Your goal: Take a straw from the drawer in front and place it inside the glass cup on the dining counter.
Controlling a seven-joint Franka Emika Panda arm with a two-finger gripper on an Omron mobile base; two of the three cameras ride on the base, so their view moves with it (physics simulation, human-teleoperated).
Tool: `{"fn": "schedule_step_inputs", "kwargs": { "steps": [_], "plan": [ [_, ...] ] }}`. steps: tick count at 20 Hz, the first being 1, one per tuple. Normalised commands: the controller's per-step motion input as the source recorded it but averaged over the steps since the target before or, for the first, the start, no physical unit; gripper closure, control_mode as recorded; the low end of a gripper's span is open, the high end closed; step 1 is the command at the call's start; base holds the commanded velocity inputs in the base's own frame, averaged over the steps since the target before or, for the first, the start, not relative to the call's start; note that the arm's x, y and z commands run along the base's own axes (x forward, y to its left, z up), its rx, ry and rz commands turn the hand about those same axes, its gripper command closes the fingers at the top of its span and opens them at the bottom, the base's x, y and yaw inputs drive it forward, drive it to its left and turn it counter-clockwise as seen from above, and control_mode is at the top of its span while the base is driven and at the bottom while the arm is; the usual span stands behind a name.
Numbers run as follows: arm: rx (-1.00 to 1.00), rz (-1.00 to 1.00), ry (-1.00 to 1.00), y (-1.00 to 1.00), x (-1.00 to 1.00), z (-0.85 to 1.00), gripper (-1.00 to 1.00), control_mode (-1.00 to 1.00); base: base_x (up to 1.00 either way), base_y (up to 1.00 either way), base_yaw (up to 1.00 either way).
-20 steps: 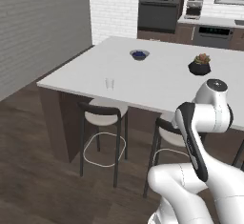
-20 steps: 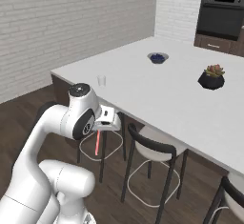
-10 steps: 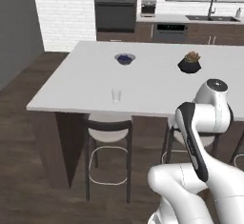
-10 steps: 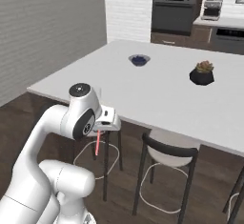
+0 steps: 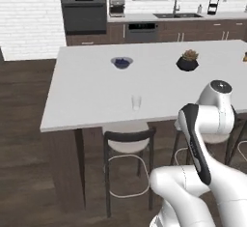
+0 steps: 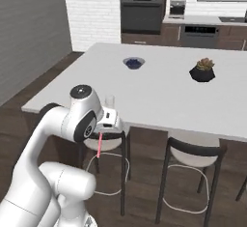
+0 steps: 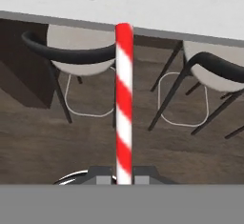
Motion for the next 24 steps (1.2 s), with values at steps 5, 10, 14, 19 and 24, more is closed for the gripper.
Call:
{"fn": "schedule_step_inputs", "kwargs": {
  "steps": [5,10,14,19,24],
  "plan": [
    [0.00,0.00,0.00,0.00,0.00,0.00,1.00,1.00,0.96,0.45,-0.26],
    [0.00,0.00,0.00,0.00,0.00,0.00,1.00,1.00,1.00,0.08,-0.10],
    [0.00,0.00,0.00,0.00,0.00,0.00,1.00,1.00,0.97,0.08,-0.03],
    [0.11,0.02,-0.12,0.00,-0.11,0.61,1.00,-1.00,0.12,0.02,0.00],
    [0.17,0.18,-0.33,-0.01,-0.36,0.72,1.00,-1.00,0.00,0.00,0.00]
  ]
}}
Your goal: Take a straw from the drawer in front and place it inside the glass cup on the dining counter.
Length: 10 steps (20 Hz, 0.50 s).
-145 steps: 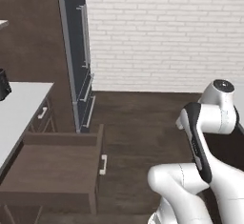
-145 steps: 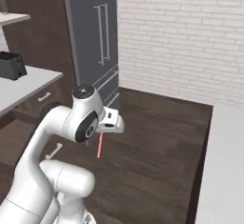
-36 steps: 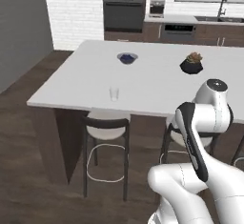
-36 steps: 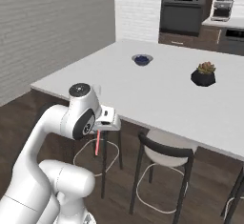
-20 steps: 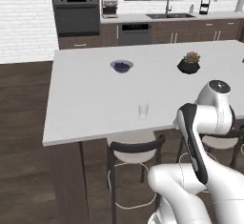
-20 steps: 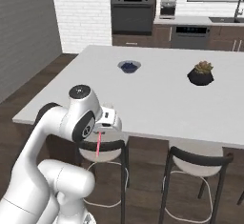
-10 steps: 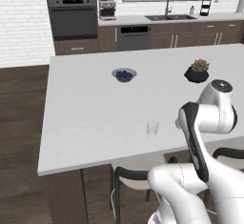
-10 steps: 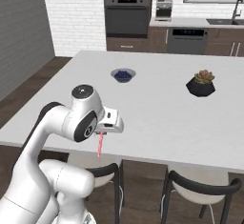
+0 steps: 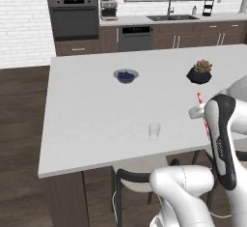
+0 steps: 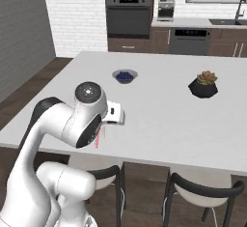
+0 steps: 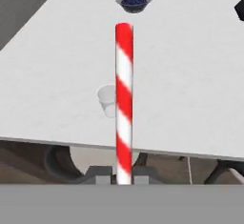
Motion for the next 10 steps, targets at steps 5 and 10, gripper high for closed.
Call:
{"fn": "schedule_step_inputs", "kwargs": {
  "steps": [5,10],
  "plan": [
    [0.21,0.34,-0.21,-0.16,0.05,0.37,1.00,-1.00,0.00,0.00,0.00],
    [0.21,0.43,-0.03,0.06,0.46,0.18,1.00,-1.00,0.00,0.00,0.00]
  ]
}}
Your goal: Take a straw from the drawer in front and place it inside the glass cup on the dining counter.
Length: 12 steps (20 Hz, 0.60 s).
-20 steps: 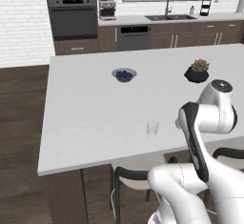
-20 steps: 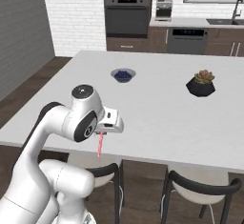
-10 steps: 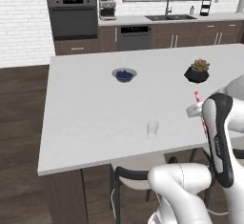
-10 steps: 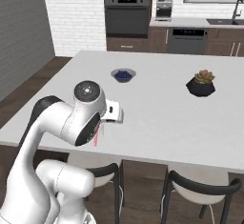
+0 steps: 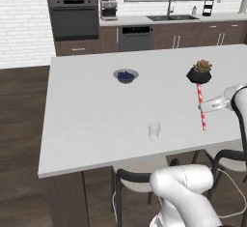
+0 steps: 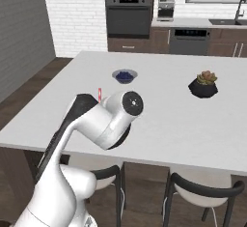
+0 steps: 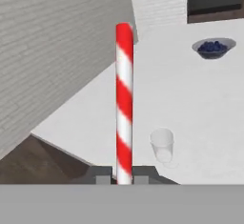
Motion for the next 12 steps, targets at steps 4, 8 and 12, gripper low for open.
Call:
{"fn": "schedule_step_inputs", "kwargs": {
  "steps": [4,8,12],
  "plan": [
    [0.16,0.37,0.00,0.54,0.49,0.06,1.00,-1.00,0.00,0.00,0.00],
    [0.10,0.24,-0.02,0.51,0.18,0.01,1.00,-1.00,0.00,0.00,0.00],
    [0.08,0.10,-0.11,0.50,0.00,0.00,1.00,-1.00,0.00,0.00,0.00]
  ]
}}
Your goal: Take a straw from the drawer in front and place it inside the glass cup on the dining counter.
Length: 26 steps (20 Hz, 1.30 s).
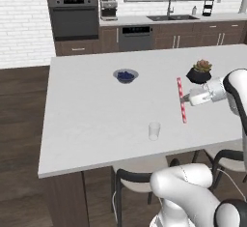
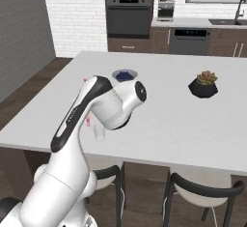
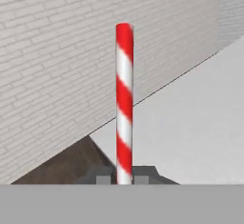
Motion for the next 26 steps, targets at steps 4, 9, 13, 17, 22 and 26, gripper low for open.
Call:
{"fn": "schedule_step_inputs", "kwargs": {
  "steps": [4,9,13,17,22,26],
  "plan": [
    [0.04,0.01,-0.21,0.37,0.00,-0.01,1.00,-1.00,0.00,0.00,0.00],
    [0.01,0.00,-0.09,0.33,0.16,-0.28,1.00,-1.00,0.00,0.00,0.00],
    [0.00,0.00,0.00,0.06,0.37,-0.43,1.00,-1.00,0.00,0.00,0.00],
    [0.00,0.00,0.00,0.00,0.49,-0.31,1.00,-1.00,0.00,0.00,0.00],
    [0.00,0.00,0.00,0.00,0.47,-0.26,1.00,-1.00,0.00,0.00,0.00],
    [0.00,0.00,0.00,-0.01,0.41,-0.28,1.00,-1.00,0.00,0.00,0.00]
  ]
}}
